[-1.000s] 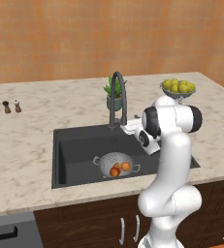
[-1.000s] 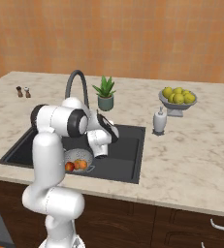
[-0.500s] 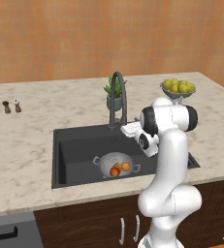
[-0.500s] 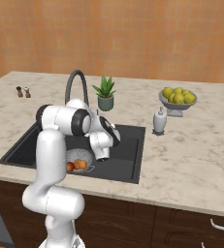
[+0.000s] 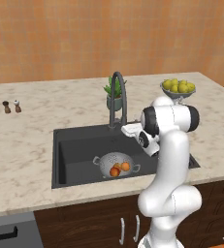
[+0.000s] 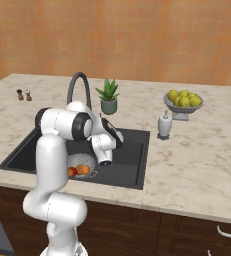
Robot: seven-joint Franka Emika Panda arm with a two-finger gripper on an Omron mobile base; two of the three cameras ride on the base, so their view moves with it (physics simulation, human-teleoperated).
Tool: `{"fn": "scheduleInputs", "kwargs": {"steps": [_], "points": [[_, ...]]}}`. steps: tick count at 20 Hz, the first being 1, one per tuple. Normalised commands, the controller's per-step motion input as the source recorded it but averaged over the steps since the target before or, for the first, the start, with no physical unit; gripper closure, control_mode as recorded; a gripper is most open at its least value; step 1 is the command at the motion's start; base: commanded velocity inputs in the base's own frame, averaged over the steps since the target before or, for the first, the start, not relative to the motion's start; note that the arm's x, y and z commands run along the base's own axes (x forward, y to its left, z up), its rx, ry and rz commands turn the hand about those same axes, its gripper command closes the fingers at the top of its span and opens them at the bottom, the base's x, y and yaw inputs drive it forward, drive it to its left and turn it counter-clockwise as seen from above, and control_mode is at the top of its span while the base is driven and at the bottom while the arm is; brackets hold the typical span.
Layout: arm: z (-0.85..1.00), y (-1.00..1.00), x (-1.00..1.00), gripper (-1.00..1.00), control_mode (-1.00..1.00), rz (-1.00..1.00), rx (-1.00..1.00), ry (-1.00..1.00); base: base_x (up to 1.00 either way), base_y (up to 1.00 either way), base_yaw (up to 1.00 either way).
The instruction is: Put the colander in the sink, put the apple, tangerine, peach in the colander, and turn on the sink faucet and pour water over the colander.
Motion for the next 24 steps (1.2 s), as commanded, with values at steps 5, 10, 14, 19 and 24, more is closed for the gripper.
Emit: {"fn": "scheduleInputs", "kwargs": {"steps": [5,10,14,19,24], "points": [[0.0,0.0,0.28,-1.0,-1.0,0.0,0.0,0.01,0.0,0.0,0.0],[0.0,0.01,0.29,-1.0,-1.0,0.0,0.0,0.0,0.0,0.0,0.0],[0.0,0.0,0.3,-1.0,-1.0,0.0,0.0,0.0,0.0,0.0,0.0],[0.0,0.01,0.23,-1.0,-1.0,0.0,0.0,0.0,0.0,0.0,0.0],[0.0,0.07,0.19,-1.0,-1.0,0.0,0.0,0.0,0.0,0.0,0.0]]}}
